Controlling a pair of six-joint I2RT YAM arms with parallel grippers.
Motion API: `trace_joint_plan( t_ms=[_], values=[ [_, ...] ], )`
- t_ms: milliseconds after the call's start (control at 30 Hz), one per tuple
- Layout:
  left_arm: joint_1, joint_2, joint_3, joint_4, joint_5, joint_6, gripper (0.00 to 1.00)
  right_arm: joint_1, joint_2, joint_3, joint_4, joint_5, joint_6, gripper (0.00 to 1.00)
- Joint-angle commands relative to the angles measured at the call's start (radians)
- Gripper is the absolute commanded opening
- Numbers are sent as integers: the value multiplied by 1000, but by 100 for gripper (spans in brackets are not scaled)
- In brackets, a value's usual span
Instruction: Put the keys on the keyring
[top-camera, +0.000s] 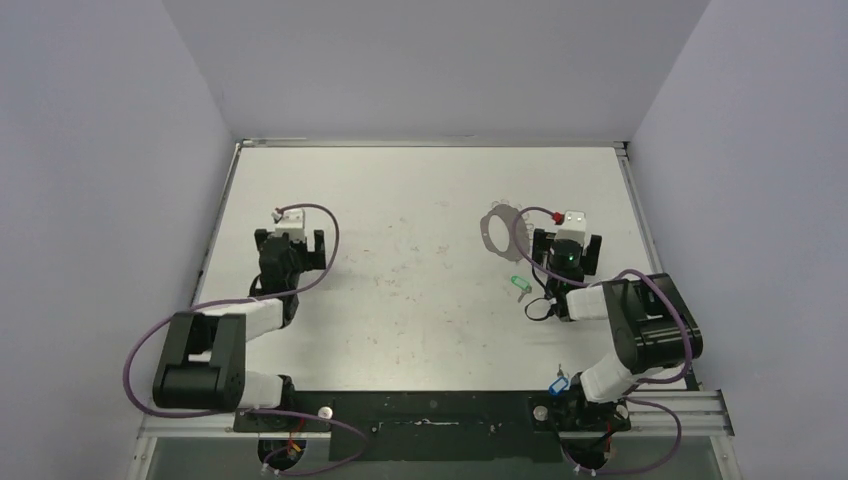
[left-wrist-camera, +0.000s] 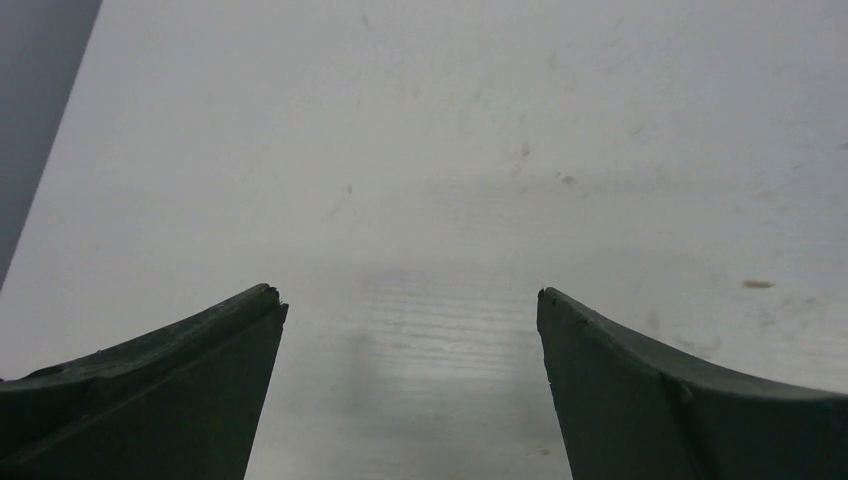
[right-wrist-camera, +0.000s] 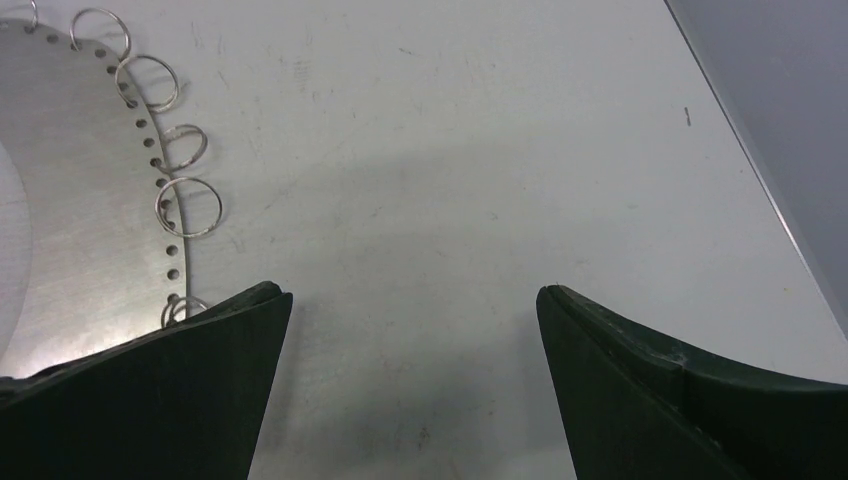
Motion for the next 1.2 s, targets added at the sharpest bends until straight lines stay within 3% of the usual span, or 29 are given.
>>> trace_joint_plan(
  t_ms=[0,100,167,267,367,500,733,933,1033,1167],
  values=[
    [-86,-283,170,-374,4,-10,97,26,-219,137,-357,21,18,100],
    [-85,-403,253,-585,143,-139,97,19,-366,272,-653,18,198,100],
    [-85,-453,299,-676,216,-200,97,9,-462,280,-719,-18,266,100],
    [-84,-496,358,-873,238,-326,97,3,-576,290,-789,-56,316,100],
    [-62,-519,371,-994,219,-531,97,1,-660,311,-947,46,449,100],
    [-13,-575,282,-923,323,-609,97,-4,-695,287,-925,-73,412,100],
    [56,-572,190,-771,497,-704,97,12,-426,392,-944,-292,402,100],
    [32,-451,227,-685,621,-781,97,147,-107,619,-1047,-308,323,100],
    [-82,-418,297,-745,550,-742,97,186,15,718,-1080,-299,318,100],
    [-256,-381,466,-1070,243,-644,97,199,148,835,-1110,-340,307,100]
  ],
)
